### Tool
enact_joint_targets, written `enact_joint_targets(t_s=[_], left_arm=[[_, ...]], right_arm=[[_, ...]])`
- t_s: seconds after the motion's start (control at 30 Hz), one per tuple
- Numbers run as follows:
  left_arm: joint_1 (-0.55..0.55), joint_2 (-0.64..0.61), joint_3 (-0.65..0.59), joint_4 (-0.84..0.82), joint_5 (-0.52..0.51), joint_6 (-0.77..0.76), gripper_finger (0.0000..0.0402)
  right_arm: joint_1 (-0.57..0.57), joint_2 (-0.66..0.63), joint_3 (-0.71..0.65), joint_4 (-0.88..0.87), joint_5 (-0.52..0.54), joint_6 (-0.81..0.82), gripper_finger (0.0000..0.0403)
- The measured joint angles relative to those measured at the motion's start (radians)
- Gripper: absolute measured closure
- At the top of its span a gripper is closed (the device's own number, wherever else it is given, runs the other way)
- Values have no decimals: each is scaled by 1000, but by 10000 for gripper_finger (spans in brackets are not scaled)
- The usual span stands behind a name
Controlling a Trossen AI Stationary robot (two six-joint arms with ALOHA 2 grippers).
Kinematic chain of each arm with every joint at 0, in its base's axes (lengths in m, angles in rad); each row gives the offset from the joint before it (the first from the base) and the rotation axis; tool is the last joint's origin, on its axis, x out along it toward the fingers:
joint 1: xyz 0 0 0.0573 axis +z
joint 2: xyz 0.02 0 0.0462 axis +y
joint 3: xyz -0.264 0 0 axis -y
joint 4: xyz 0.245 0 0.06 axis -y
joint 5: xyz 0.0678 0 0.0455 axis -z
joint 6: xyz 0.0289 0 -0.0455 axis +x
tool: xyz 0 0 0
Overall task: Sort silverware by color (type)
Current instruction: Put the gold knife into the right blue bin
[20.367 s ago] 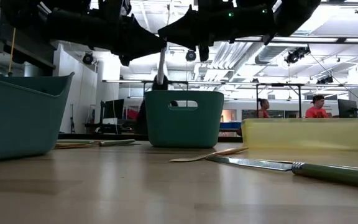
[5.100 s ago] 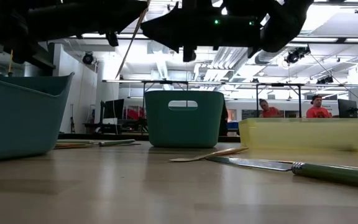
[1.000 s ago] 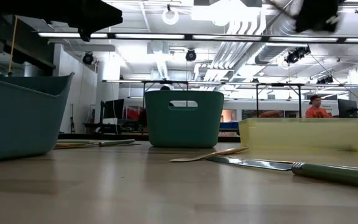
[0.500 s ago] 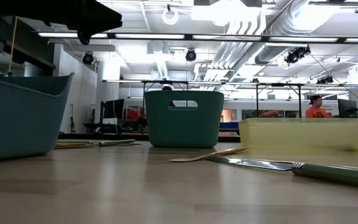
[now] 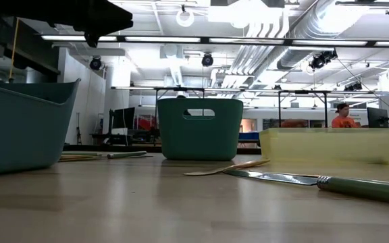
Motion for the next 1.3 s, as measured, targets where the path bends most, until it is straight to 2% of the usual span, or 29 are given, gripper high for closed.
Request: enact_joint_targets(t_s=[0.33,0.53,0.67,0.83,0.93,1.0,1.07,1.23,1.3], left_arm=[[0,0,0,-5,0,0,300],[0,0,0,-5,0,0,300],[0,0,0,-5,-1,0,300],[0,0,0,-5,-1,0,300],[0,0,0,-5,-3,0,300],[0,0,0,-5,-5,0,300],[1,0,0,-5,-5,0,300],[1,0,0,-4,-5,0,300],[1,0,0,-4,-5,0,300]], right_arm=[[-3,0,-125,136,3,39,383],[-3,0,-132,139,12,37,307],[-3,0,-132,139,9,33,273],[-3,-1,-94,111,-115,-56,259],[-1,-24,-9,5,-155,-82,260],[9,-46,66,-77,-91,-108,263],[17,-68,136,-150,44,-142,263],[22,-80,250,-226,629,-230,264],[-1,-80,258,-214,804,-270,264]])
